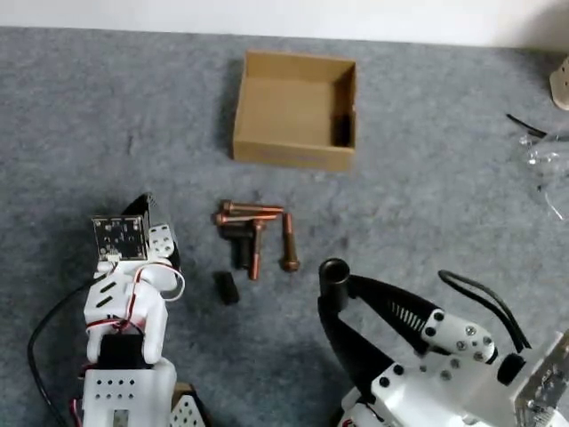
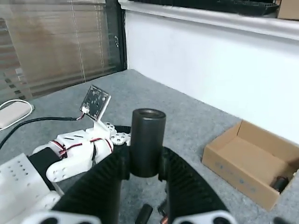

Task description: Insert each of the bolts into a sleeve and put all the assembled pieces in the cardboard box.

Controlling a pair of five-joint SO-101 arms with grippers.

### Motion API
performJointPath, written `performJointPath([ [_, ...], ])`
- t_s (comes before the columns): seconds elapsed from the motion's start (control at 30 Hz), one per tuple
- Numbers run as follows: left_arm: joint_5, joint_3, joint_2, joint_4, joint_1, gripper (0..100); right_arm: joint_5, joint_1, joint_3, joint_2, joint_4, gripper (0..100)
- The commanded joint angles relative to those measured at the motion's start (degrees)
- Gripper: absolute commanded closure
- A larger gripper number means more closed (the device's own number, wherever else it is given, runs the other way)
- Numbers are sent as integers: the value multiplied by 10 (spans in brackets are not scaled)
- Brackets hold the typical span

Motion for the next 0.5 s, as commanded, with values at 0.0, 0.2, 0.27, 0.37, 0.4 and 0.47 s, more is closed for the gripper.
performJointPath([
  [0.0,2,-7,-6,0,-6,993,3,-7,21,1,-24,994],
  [0.2,2,-6,-6,0,-6,993,7,13,73,0,-38,994],
  [0.27,2,-5,-6,0,-6,993,8,38,84,0,-43,994],
  [0.37,2,-7,-6,0,-8,993,32,96,91,0,-41,994],
  [0.4,2,-7,-6,0,-9,993,46,114,100,0,-40,994],
  [0.47,2,-7,-6,0,-9,993,63,149,136,0,-40,994],
])
